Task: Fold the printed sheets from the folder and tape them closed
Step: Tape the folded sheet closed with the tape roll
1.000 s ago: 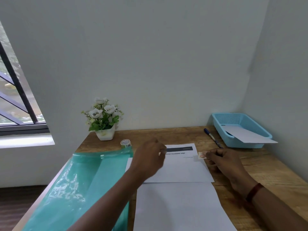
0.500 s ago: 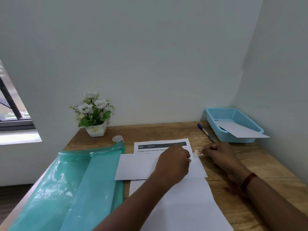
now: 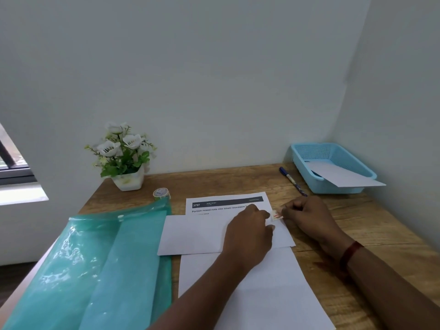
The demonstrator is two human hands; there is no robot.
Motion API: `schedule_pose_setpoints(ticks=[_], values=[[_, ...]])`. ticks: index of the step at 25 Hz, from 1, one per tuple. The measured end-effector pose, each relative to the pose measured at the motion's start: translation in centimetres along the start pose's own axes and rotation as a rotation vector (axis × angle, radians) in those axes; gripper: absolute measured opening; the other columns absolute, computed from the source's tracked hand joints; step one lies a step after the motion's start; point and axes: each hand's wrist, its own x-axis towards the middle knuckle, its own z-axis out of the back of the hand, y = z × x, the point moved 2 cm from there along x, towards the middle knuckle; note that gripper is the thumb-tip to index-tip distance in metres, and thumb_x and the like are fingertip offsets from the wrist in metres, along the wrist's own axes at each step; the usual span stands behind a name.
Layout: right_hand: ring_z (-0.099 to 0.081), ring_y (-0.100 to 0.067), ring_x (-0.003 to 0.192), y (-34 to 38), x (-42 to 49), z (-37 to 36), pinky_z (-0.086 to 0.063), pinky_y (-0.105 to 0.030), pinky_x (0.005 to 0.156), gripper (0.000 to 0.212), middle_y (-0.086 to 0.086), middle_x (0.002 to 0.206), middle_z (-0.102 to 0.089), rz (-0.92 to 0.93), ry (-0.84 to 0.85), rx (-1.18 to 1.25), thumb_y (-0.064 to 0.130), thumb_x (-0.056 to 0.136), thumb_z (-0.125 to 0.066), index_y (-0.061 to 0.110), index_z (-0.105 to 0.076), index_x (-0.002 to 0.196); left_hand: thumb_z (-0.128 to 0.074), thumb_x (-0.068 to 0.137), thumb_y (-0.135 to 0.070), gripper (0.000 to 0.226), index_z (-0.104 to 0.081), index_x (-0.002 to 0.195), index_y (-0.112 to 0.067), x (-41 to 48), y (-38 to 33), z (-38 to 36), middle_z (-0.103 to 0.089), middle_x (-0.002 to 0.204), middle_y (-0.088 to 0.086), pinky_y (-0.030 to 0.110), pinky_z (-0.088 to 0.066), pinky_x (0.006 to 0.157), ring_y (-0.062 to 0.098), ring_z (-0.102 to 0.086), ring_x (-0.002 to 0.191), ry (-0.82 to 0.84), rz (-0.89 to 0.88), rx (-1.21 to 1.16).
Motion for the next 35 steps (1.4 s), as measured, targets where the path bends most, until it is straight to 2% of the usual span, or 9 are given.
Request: schedule_pose_setpoints(ticks=[13, 20, 25, 30, 35], values=[[-0.060, -0.008, 0.081, -0.1, 0.3, -0.4, -0.050, -0.028, 0.073, 0.011, 0.011, 0.079, -0.068, 0.055, -0.029, -0.122, 0.024, 0.088, -0.069, 0.017, -0.078, 0.090, -0.048, 0.100, -0.036, 0.041, -0.053, 0.137, -0.019, -0.2, -0.5, -0.1, -0.053, 0.131, 0.002, 0.025, -0.045, 0.092, 0.016, -0.055, 0.112, -0.011, -0.043, 0.079], [-0.061, -0.007, 0.079, -0.1, 0.2, -0.5, -0.052, -0.030, 0.074, 0.010, 0.007, 0.086, -0.074, 0.101, -0.037, -0.195, 0.027, 0.087, -0.071, 0.022, -0.078, 0.089, -0.048, 0.101, -0.033, 0.038, -0.054, 0.136, -0.022, -0.3, -0.4, -0.4, -0.054, 0.125, 0.003, 0.028, -0.050, 0.089, 0.017, -0.055, 0.106, -0.011, -0.081, 0.101], [-0.061, -0.005, 0.079, -0.3, 0.2, -0.5, -0.050, -0.027, 0.071, 0.010, 0.008, 0.087, -0.074, 0.140, -0.039, -0.229, 0.028, 0.086, -0.071, 0.023, -0.078, 0.090, -0.047, 0.101, -0.030, 0.035, -0.057, 0.134, -0.024, -0.3, -0.3, -0.5, -0.054, 0.119, 0.004, 0.031, -0.052, 0.085, 0.019, -0.056, 0.102, -0.013, -0.099, 0.119], [-0.058, -0.001, 0.077, -0.4, 0.2, -0.8, -0.037, -0.016, 0.060, 0.009, 0.009, 0.088, -0.074, 0.169, -0.090, -0.281, 0.027, 0.086, -0.072, 0.023, -0.079, 0.090, -0.048, 0.101, -0.028, 0.035, -0.058, 0.134, -0.023, -0.3, -0.3, -0.8, -0.054, 0.113, 0.005, 0.032, -0.052, 0.082, 0.019, -0.055, 0.097, -0.022, -0.114, 0.122], [-0.052, 0.002, 0.070, -0.4, 0.2, -1.0, -0.032, -0.012, 0.059, 0.011, 0.008, 0.091, -0.074, 0.183, -0.111, -0.310, 0.027, 0.086, -0.072, 0.021, -0.078, 0.093, -0.048, 0.101, -0.027, 0.034, -0.058, 0.133, -0.022, -0.4, -0.3, -0.9, -0.054, 0.109, 0.007, 0.034, -0.053, 0.079, 0.021, -0.055, 0.094, -0.045, -0.133, 0.134]])
